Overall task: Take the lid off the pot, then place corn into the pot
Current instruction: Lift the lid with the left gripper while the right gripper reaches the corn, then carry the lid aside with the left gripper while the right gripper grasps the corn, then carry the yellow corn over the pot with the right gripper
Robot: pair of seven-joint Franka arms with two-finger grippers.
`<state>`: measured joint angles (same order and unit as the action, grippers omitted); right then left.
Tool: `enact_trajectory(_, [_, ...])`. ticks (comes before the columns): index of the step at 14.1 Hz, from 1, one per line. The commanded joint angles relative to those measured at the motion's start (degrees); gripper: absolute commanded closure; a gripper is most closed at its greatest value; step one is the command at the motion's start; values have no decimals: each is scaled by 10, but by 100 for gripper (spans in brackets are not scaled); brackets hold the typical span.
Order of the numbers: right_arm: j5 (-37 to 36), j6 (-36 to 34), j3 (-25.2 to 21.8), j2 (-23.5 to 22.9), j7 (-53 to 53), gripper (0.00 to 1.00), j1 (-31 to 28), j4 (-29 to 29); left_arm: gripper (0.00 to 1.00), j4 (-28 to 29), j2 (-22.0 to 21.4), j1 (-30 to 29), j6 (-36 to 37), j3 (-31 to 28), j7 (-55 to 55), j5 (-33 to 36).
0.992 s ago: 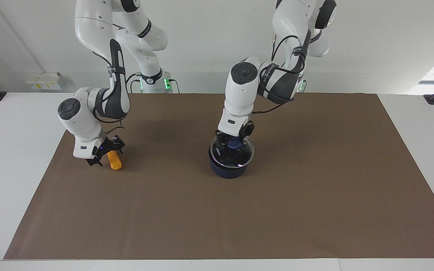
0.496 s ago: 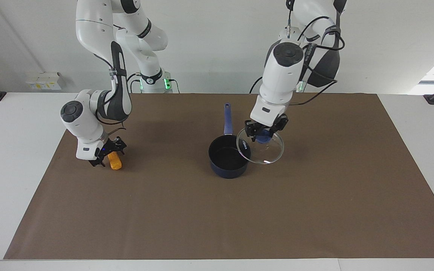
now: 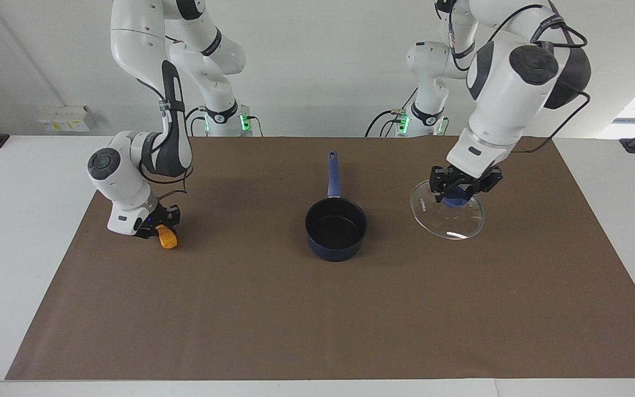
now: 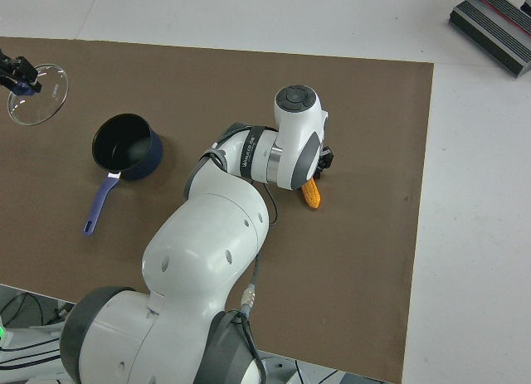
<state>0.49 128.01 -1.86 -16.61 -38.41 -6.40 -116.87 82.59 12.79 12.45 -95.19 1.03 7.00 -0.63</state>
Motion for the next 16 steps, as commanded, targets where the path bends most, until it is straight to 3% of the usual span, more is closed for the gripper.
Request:
enact_trajectory(1, [7, -70, 5, 19, 11, 100, -6, 44, 100, 8, -26, -55, 24, 6, -90, 8])
enact_trajectory(5, [7, -164, 11, 68, 126, 100, -1, 103, 100, 19, -38, -134, 59, 6, -199, 7])
enact_trajectory(9, [8, -246, 33, 86, 230, 100, 11, 170, 100, 134, -136, -136, 36, 5, -191, 7])
enact_trajectory(12, [8, -264, 98, 87, 356, 100, 14, 197, 100, 222, -188, -146, 7, 5, -189, 8])
enact_trajectory(14, [8, -249, 155, 84, 473, 100, 15, 198, 100, 287, -227, -146, -34, 5, -189, 8])
enact_trajectory(16, [21, -206, 213, 82, 558, 100, 16, 195, 100, 316, -239, -146, -48, 5, -189, 8])
